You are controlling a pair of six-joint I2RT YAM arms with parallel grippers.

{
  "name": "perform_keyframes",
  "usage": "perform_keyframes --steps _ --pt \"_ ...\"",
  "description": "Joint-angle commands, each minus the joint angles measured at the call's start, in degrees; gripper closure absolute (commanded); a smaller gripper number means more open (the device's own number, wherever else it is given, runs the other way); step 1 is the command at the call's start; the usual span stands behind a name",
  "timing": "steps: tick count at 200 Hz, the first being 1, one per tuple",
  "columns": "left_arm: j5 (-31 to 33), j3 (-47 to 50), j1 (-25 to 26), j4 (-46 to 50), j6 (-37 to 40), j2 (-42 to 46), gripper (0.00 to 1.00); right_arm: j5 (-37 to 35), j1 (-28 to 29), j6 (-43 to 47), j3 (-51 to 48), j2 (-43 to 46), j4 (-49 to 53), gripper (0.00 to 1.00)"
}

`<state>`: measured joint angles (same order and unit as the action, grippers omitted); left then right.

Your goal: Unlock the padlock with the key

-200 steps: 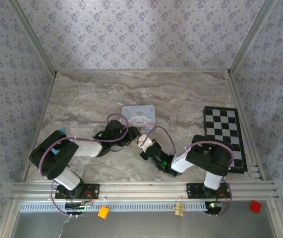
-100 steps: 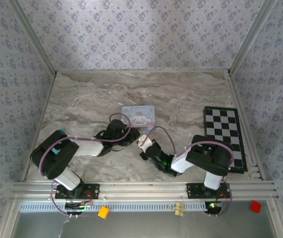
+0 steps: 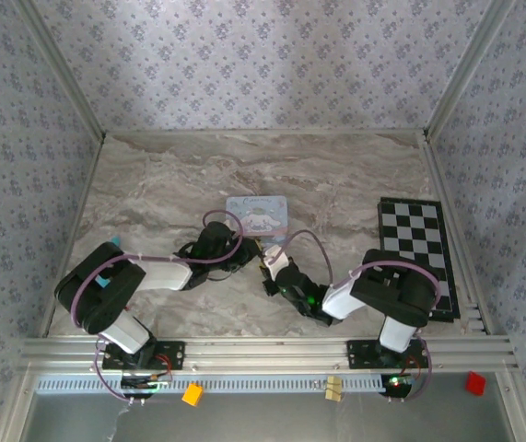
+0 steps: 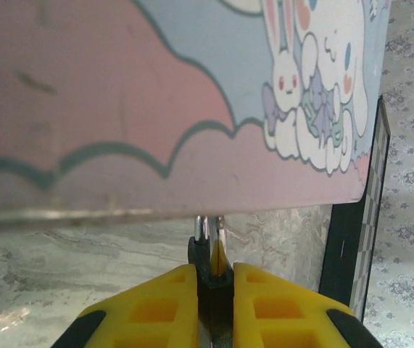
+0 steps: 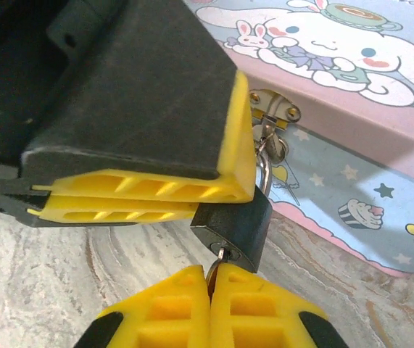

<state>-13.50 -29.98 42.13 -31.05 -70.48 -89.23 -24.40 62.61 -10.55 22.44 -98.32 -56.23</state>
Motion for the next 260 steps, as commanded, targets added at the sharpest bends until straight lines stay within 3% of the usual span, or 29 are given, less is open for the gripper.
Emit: perform_keyframes --steps 1,97,168,219,260 --pt "0.53 -0.36 0.04 0.57 0.86 1.69 0.85 2.96 -1.62 -7.36 -1.18 1.65 -3.30 1.00" --pt "0.65 2.99 -0.82 -5.16 -1.02 2.06 0.86 6.91 -4.19 -20.96 -4.48 -1.46 -10.98 1.00" --pt "3.69 3.79 -1.02 0.56 1.91 7.94 0.50 5.70 -3.98 -20.64 -4.16 -0.73 -9.34 1.00" --pt "5.94 2.71 -3.89 11.40 6.85 14.62 0.38 6.49 -4.31 -22.06 -4.42 -0.07 -8.73 1.00" --pt "5.24 -4.43 -10.22 27.07 19.18 17.95 0.27 11.20 -6.73 -27.37 -4.37 0.15 -7.69 1.00"
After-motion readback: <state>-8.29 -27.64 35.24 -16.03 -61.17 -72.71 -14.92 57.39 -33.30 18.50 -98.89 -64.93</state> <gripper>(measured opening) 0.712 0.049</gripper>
